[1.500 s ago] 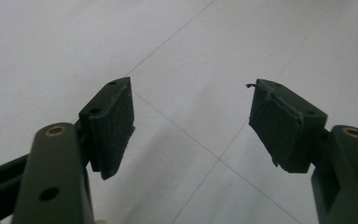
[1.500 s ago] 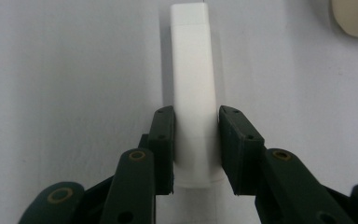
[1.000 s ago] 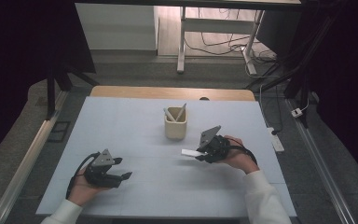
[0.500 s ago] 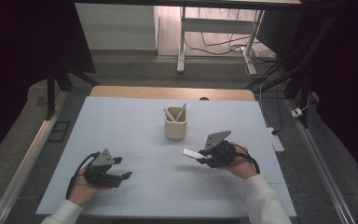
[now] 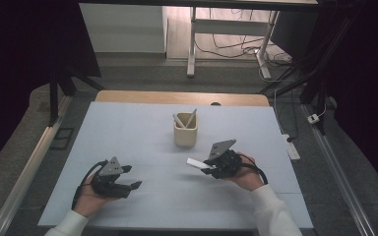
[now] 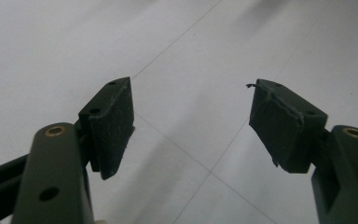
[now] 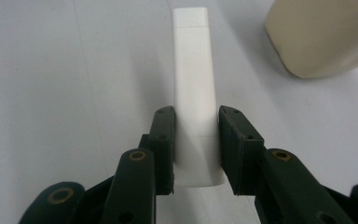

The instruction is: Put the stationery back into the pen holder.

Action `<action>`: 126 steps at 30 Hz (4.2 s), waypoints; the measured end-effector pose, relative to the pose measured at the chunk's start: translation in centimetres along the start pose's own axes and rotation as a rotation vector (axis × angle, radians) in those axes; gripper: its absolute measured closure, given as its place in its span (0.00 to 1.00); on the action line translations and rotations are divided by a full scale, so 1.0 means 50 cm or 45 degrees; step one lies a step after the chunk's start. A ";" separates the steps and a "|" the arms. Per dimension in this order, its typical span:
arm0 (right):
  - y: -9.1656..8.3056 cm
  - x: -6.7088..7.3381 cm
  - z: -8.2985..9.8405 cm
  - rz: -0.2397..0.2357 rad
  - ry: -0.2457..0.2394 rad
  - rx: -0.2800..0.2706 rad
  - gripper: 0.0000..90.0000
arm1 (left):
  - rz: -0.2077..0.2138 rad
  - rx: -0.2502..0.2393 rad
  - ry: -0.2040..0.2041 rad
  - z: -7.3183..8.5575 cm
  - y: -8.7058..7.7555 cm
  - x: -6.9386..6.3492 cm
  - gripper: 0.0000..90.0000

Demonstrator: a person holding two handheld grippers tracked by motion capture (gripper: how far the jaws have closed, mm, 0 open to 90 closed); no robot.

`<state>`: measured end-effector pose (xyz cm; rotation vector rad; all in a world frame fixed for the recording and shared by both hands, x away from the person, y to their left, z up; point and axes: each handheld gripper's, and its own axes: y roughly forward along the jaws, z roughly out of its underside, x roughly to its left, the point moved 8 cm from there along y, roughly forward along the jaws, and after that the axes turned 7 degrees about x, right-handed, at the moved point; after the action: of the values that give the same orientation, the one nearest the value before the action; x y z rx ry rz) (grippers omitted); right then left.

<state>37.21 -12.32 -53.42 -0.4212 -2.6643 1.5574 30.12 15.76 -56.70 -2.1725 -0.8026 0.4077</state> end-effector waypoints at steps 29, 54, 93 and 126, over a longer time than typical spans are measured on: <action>0.041 0.048 -0.050 -0.051 -0.103 0.015 0.74 | 0.054 0.023 0.211 -0.099 0.029 -0.079 0.33; 0.063 0.068 -0.063 -0.102 -0.146 0.051 0.74 | -0.003 0.157 0.466 -0.175 0.092 -0.130 0.35; 0.029 0.077 -0.097 -0.134 -0.150 -0.130 0.67 | -0.028 0.256 0.606 -0.167 0.139 -0.137 0.78; 0.010 0.019 -0.098 -0.062 0.230 -0.492 0.45 | -0.017 -0.033 0.293 -0.196 0.104 -0.083 0.78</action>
<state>37.19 -7.67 -51.50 -0.4760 -2.7989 0.9359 34.20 4.95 -54.10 -2.1880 -0.6972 0.1369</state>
